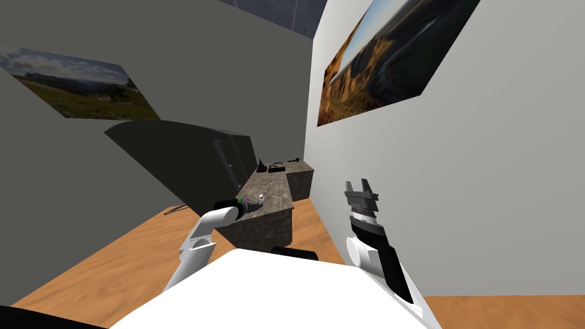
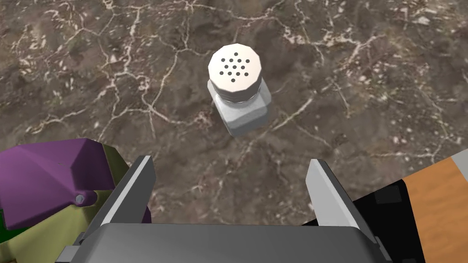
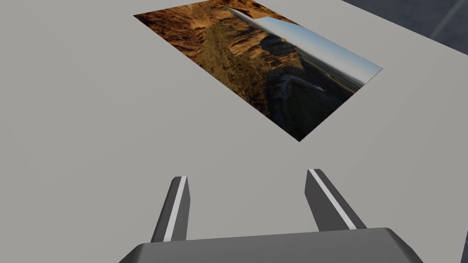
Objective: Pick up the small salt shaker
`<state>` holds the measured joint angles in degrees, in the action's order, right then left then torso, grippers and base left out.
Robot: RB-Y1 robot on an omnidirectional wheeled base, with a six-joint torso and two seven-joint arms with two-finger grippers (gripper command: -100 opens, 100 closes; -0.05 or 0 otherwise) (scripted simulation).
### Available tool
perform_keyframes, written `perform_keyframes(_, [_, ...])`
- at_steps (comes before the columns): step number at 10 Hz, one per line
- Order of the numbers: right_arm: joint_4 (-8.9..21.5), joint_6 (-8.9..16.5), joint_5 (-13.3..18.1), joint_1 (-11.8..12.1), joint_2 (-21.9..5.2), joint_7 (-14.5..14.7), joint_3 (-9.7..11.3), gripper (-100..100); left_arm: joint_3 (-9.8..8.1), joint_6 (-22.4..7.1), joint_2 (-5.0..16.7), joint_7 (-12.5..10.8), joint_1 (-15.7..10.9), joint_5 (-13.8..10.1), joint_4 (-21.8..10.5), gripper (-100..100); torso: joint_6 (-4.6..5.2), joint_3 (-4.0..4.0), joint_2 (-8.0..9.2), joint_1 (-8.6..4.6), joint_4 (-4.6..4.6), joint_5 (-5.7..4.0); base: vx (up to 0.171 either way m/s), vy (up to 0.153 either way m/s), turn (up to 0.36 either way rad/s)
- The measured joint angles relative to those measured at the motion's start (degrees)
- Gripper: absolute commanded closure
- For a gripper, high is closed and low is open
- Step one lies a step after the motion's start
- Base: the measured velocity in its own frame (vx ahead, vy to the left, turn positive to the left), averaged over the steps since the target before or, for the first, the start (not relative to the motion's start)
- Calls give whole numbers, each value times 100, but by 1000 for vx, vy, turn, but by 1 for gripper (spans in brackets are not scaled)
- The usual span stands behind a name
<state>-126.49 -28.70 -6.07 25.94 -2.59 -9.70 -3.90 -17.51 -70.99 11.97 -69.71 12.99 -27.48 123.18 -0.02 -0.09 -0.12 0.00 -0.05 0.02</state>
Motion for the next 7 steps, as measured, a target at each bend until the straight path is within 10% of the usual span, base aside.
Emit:
perform_keyframes(2, [0,0,0,0,0,0,0,0,-105,-61,-63,-201,-44,-26,-13,-100,0,-1,-1,-5,0,-1,15,-33,28])
perform_keyframes(3, [0,0,0,0,0,0,0,0,-110,-67,-66,-225,-46,-27,-15,0,1,1,2,1,0,0,0,0,0])
perform_keyframes(4, [0,0,0,0,0,0,0,0,-110,-67,-66,-223,-46,-27,-15,-100,1,3,5,7,1,1,6,-8,23])
perform_keyframes(7, [0,0,0,0,0,0,0,0,-73,168,-148,-77,-104,29,-311,-100,0,2,3,7,1,2,5,-6,18])
